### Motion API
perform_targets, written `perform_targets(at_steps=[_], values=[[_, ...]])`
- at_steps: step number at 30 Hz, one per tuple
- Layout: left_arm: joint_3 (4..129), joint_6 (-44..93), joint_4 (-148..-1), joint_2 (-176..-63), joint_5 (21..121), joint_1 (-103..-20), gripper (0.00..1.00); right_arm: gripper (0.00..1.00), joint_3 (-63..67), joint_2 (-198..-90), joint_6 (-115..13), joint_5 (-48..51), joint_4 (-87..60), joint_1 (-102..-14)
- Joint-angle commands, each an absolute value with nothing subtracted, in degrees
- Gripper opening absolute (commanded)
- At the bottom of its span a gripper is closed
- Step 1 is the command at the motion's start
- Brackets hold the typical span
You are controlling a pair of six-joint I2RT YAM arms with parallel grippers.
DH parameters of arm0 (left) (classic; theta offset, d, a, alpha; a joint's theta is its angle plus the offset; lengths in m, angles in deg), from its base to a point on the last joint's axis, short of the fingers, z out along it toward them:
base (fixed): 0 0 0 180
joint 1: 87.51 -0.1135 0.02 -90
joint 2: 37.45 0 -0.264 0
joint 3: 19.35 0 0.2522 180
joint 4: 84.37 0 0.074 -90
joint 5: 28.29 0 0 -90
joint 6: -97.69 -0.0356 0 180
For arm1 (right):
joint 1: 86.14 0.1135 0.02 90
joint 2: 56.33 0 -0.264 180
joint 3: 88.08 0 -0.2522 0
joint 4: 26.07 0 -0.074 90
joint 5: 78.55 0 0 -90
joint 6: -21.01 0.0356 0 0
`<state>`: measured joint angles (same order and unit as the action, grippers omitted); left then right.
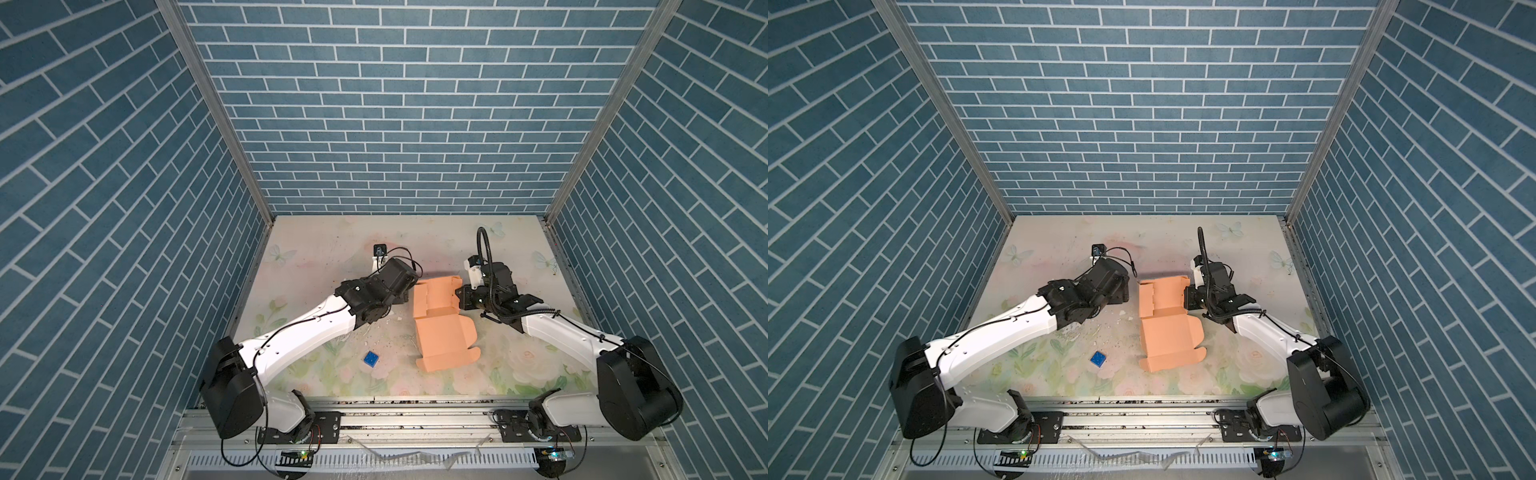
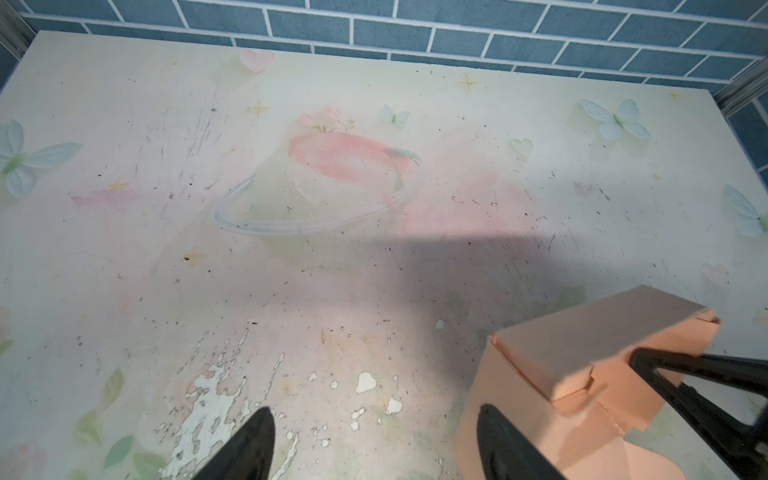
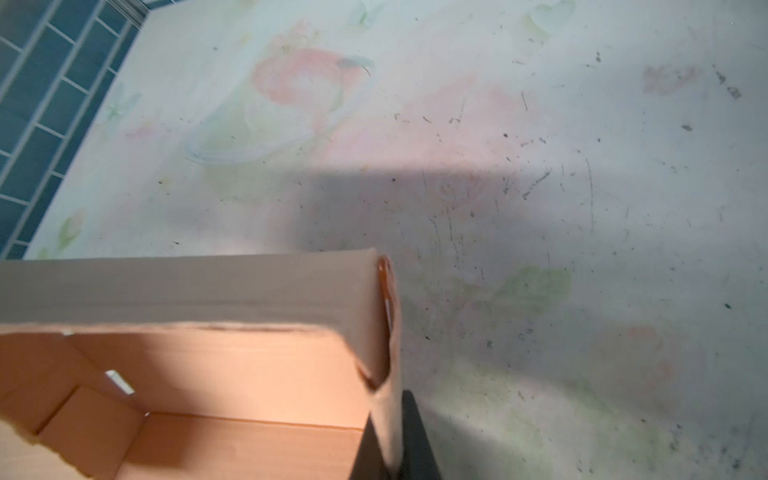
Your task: Fold the paper box
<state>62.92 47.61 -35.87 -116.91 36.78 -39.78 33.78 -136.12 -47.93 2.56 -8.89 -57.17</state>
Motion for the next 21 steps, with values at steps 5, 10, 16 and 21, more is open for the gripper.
perform_targets(at_steps=[5,10,16,21], values=[[66.38,34.57,-26.28,-115.23,47.64,-47.43,0.79,0.00,25.21,-141.89,-51.75,5.11,6.33,-55.61],[70.33,27.59,-23.68,-118.43,52.30,-51.09,0.78,0.00,21.49,-144.91,-53.74,5.33,14.10,-54.80],[72.57,24.62,-23.78,-124.20,56.41,-51.65,0.77,0.00,18.96,-148.03,-53.97,6.09,19.18,-53.21],[64.61,31.11,-31.51,-124.14,62.56,-50.88,0.73,0.00,18.84,-148.62,-52.90,7.67,20.29,-52.59]])
